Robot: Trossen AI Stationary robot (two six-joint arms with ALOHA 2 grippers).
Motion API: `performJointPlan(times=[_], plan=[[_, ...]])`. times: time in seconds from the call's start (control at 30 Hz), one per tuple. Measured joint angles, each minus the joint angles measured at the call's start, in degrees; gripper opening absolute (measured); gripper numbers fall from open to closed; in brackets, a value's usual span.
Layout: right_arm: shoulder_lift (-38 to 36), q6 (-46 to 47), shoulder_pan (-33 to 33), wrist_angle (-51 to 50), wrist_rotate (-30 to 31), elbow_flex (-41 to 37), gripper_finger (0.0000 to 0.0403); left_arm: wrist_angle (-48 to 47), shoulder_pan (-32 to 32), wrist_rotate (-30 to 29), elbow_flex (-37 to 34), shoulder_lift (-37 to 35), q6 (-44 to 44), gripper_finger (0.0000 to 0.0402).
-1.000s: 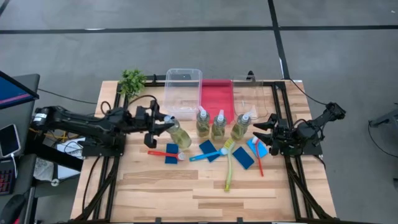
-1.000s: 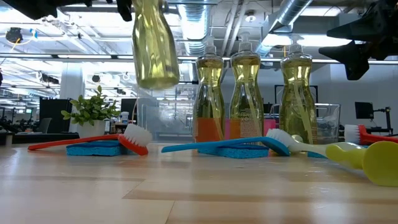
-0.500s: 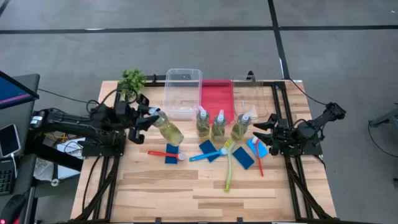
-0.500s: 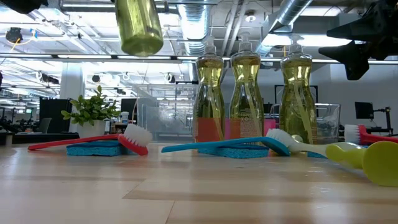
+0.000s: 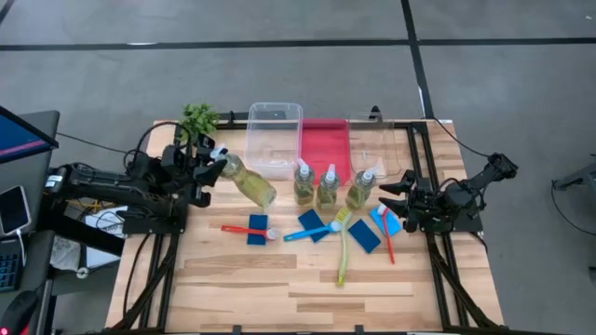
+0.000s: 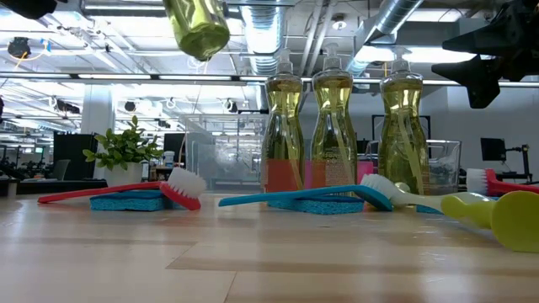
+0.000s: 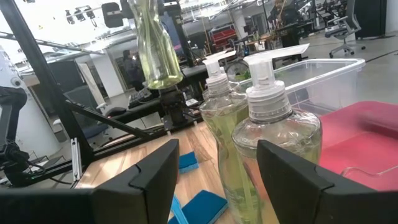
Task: Pick & Place Kitchen Sink Supplies
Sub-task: Put the yellow dish soap into the transparent container
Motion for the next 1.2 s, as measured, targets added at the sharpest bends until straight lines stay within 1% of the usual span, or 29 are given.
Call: performJointPlan(times=[0.13,0.3,0.4,0.5,0.57,0.7,0.8,0.93,1.03,1.2], plan=[[0.0,0.0,0.0,0.0,0.0,0.0,0.0209,1.4,1.9,0.0,0.0,0.0,0.0,0.0113],[0.0,0.0,0.0,0.0,0.0,0.0,0.0209,2.1,4.7,0.0,0.9,0.1,0.1,0.0116],[0.0,0.0,0.0,0.0,0.0,0.0,0.0209,2.1,5.6,0.1,2.6,0.3,3.1,0.0124],[0.0,0.0,0.0,0.0,0.0,0.0,0.0209,2.1,6.4,0.1,4.3,0.3,6.6,0.0118],[0.0,0.0,0.0,0.0,0.0,0.0,0.0209,2.0,7.5,0.1,5.2,0.3,7.2,0.0113],[0.0,0.0,0.0,0.0,0.0,0.0,0.0209,1.6,10.6,0.1,6.0,0.8,7.2,0.0117],[0.0,0.0,0.0,-0.1,0.0,0.0,0.0209,1.3,12.9,0.1,6.5,2.2,7.2,0.0124],[0.0,0.0,0.0,-0.1,0.0,0.0,0.0209,1.3,16.2,0.1,7.5,4.7,7.2,0.0113],[0.0,0.0,0.0,-0.1,0.1,0.0,0.0209,1.3,19.3,0.1,8.1,7.1,7.0,0.0112],[0.0,0.0,0.0,-0.3,0.1,0.0,0.0209,1.3,24.1,0.1,9.0,12.1,6.7,0.0125]])
